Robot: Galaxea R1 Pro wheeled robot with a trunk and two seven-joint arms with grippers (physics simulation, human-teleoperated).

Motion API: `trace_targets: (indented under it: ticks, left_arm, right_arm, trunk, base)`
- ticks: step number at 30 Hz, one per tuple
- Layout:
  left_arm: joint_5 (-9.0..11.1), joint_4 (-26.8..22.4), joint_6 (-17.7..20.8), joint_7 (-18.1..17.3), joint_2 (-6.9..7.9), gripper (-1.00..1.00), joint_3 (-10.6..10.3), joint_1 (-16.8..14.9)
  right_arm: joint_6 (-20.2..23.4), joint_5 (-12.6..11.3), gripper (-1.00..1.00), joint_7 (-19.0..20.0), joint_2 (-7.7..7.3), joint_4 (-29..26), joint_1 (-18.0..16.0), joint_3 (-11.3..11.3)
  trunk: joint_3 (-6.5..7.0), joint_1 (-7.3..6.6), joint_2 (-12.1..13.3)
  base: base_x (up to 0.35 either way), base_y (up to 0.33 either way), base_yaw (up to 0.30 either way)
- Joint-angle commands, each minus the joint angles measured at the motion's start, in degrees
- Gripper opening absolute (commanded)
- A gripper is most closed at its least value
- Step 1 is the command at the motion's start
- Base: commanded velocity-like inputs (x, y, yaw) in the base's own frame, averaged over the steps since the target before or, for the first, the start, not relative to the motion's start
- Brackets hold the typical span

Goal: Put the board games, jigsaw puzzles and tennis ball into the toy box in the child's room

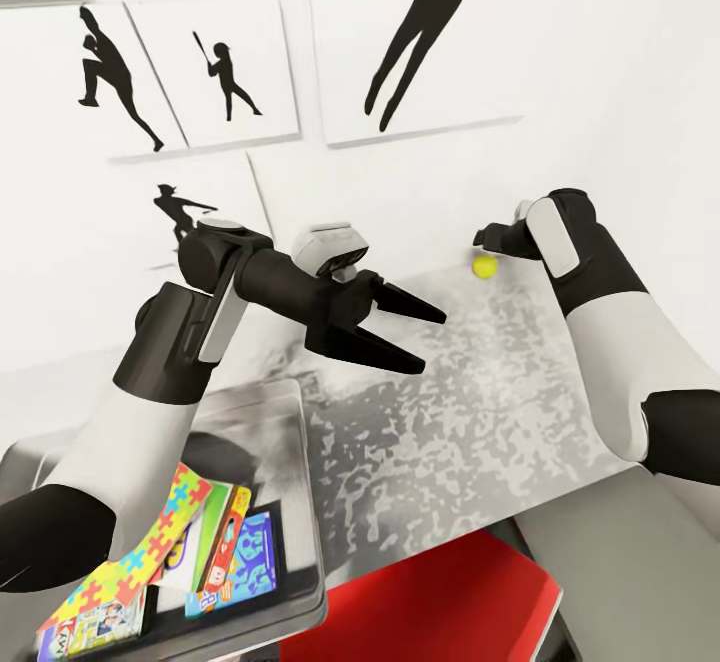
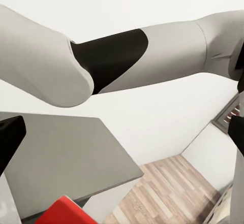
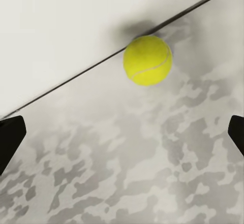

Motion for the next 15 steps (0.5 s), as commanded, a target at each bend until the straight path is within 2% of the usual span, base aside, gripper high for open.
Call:
trace_targets:
  ticks: [1, 15]
  left_arm:
    - [0.0, 0.0, 0.6, -0.2, -0.01, 1.00, 0.0, -0.1]
    - [0.0, 0.0, 0.6, -0.2, -0.01, 1.00, 0.1, 0.0]
  right_arm:
    - [0.1, -0.6, 1.00, -0.6, -0.11, -0.1, 0.0, 0.3]
    - [0.1, -0.5, 1.00, -0.6, -0.24, -0.1, -0.1, 0.3]
  trunk:
    - [-0.18, 0.03, -0.1]
    - [-1.50, 0.03, -0.1]
  base:
    - [0.000, 0.000, 0.000]
    - [0.000, 0.000, 0.000]
